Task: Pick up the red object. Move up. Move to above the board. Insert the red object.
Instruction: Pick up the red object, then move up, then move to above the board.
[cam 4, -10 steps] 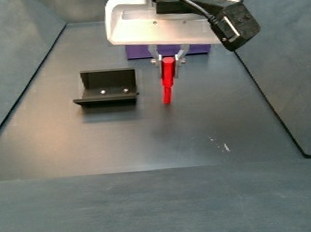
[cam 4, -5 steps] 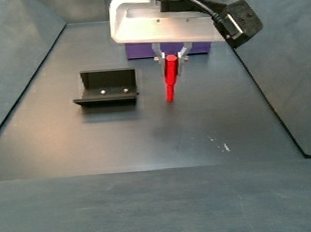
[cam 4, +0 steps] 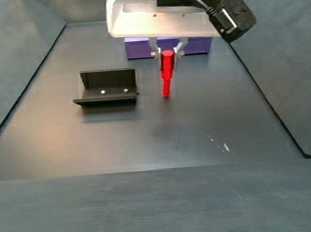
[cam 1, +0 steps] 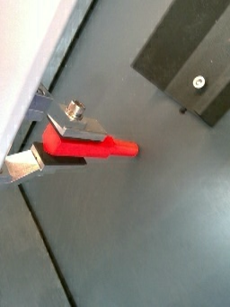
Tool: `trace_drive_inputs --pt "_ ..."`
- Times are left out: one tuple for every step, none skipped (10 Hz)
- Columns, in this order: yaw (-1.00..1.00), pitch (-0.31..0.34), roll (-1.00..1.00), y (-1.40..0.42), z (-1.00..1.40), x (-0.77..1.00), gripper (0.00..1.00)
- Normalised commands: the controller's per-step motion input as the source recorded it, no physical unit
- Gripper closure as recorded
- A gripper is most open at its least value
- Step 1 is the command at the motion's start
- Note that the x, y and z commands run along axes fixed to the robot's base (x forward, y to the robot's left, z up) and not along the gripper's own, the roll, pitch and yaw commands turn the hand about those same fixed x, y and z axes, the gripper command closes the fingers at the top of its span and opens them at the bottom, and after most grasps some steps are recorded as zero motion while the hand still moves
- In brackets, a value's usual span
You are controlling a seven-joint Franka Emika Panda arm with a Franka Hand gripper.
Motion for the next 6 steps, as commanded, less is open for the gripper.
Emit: trace_drive_inputs --pt "0.0 0.0 0.0 0.0 0.0 0.0 1.0" --pt "0.0 0.0 0.0 0.0 0.83 0.0 1.0" --pt "0.04 0.005 0.01 0.09 0.84 -0.02 1.0" --pt "0.01 0.029 0.02 0.06 0.6 -0.05 1.0" --pt "0.02 -0.003 0.03 0.03 0.2 0.01 1.0" --pt "0.0 0.0 0.0 0.0 1.4 0.0 1.0"
